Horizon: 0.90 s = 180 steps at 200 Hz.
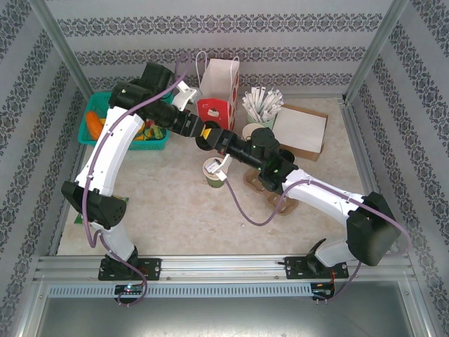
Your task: Pack the takeout coffee
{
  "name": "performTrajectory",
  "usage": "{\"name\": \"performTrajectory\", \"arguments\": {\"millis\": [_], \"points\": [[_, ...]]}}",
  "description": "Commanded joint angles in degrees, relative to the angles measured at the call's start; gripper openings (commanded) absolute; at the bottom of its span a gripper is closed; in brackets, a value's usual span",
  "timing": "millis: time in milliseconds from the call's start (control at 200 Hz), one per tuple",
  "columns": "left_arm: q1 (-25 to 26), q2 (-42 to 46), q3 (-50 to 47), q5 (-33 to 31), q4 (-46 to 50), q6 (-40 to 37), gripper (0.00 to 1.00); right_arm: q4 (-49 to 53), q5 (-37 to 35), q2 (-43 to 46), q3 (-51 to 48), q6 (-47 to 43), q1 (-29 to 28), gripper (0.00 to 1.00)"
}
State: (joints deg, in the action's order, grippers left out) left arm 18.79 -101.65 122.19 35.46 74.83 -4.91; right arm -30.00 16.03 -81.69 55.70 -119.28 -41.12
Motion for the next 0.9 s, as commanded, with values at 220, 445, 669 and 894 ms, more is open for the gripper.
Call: {"name": "performTrajectory", "arguments": {"millis": [220, 445, 669, 894], "points": [[-1.12, -0.73, 1.21, 2.83, 2.29, -2.36, 0.46, -2.99, 0.80, 1.72, -0.23, -8.63, -0.80, 0.00], [-3.34, -0.75, 1.11, 4.08, 2.00, -1.98, 0.40, -3.48, 0.49, 1.82, -0.28, -8.54, -0.49, 0.00], [-3.97, -1.36, 0.15, 5.34, 0.77, -1.71, 0.50, -3.54, 0.49, 1.42, -0.34, -8.51, -0.51, 0.00], [-3.58, -1.89, -0.19, 8.45, 0.68, -3.23, 0.51, -3.66, 0.65, 0.00, 1.04, -9.33, -0.50, 0.01]]}}
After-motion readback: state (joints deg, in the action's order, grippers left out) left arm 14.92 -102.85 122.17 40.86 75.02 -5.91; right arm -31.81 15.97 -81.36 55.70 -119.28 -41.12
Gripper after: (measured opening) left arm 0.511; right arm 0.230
